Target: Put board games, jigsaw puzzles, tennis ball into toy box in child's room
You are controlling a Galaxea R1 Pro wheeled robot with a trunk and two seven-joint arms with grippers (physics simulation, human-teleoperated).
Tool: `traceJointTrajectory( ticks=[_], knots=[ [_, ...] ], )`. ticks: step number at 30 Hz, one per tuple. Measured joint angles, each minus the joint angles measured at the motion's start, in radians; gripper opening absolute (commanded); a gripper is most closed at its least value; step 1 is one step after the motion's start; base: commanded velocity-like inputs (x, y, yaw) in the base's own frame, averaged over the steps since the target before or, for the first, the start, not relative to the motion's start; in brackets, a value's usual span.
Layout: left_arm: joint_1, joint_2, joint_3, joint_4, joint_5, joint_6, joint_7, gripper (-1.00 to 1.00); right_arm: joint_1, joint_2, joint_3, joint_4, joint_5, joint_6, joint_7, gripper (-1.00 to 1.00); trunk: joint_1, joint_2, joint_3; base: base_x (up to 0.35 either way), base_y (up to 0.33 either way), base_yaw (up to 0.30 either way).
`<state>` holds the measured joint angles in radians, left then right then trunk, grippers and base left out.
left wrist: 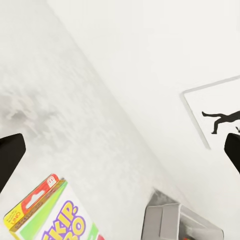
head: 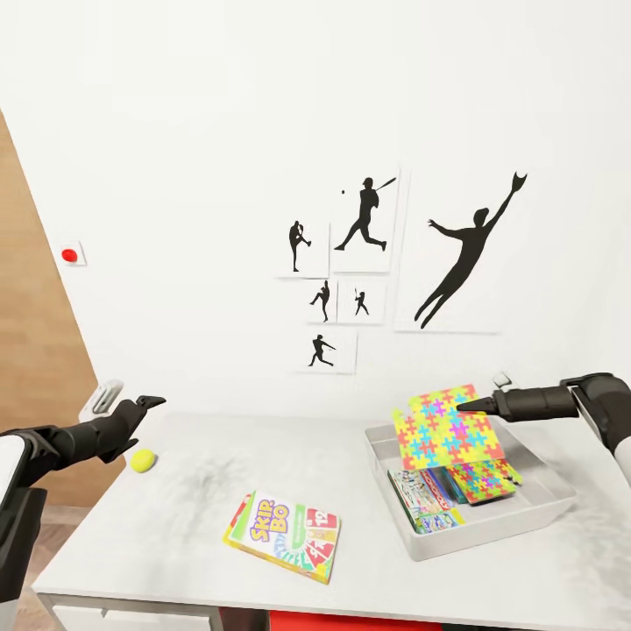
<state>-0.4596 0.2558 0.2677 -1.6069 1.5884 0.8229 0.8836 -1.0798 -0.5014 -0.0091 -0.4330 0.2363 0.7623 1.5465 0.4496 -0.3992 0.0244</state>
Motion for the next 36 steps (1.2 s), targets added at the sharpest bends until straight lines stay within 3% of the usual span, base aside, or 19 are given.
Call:
traceJointTrajectory(
  ticks=[12, 17, 20, 22, 23, 26, 27, 31, 36],
  knots=[
    [-0.004, 0.000, 0.001, 0.000, 0.000, 0.000, -0.025, 1.00, 0.000, 0.003, 0.004, 0.002, 0.008, 0.008, 0.001, -1.00, 0.000, 0.000, -0.004, 0.000, 0.000, 0.000],
    [-0.011, -0.001, 0.001, 0.000, 0.001, 0.001, -0.028, 1.00, -0.007, 0.009, 0.002, 0.007, 0.044, 0.013, 0.000, -1.00, 0.000, 0.000, -0.012, 0.000, 0.000, 0.000],
    [-0.045, 0.001, 0.001, 0.000, 0.015, 0.002, -0.026, 1.00, -0.014, 0.011, 0.001, 0.011, 0.062, 0.029, -0.009, -1.00, 0.000, 0.000, -0.016, 0.000, 0.000, 0.000],
    [-0.080, 0.002, 0.001, 0.000, 0.043, 0.003, -0.020, 1.00, -0.023, 0.013, 0.000, 0.013, 0.070, 0.050, -0.025, -1.00, 0.000, 0.000, -0.020, 0.000, 0.000, 0.000],
    [-0.118, 0.003, 0.000, 0.000, 0.088, 0.002, -0.003, 1.00, -0.038, 0.017, -0.001, 0.014, 0.076, 0.077, -0.047, -1.00, 0.000, 0.000, -0.021, 0.000, 0.000, 0.000],
    [-0.182, 0.006, -0.004, 0.000, 0.170, 0.002, 0.056, 1.00, -0.067, 0.025, -0.002, 0.016, 0.080, 0.115, -0.075, -1.00, 0.000, 0.000, -0.026, 0.000, 0.000, 0.000],
    [-0.251, 0.007, -0.009, 0.000, 0.275, -0.004, 0.148, 1.00, -0.089, 0.031, -0.002, 0.017, 0.083, 0.140, -0.092, -1.00, 0.000, 0.000, -0.027, 0.000, 0.000, 0.000],
    [-0.307, 0.008, -0.011, 0.000, 0.344, -0.014, 0.208, 1.00, -0.100, 0.034, -0.001, 0.017, 0.086, 0.153, -0.099, -1.00, 0.000, 0.000, -0.034, 0.000, 0.000, 0.000],
    [-0.335, 0.009, -0.012, 0.000, 0.380, -0.042, 0.245, 1.00, -0.119, 0.041, 0.000, 0.017, 0.087, 0.158, -0.103, -1.00, 0.000, 0.001, -0.041, 0.000, 0.000, 0.000]
  ],
)
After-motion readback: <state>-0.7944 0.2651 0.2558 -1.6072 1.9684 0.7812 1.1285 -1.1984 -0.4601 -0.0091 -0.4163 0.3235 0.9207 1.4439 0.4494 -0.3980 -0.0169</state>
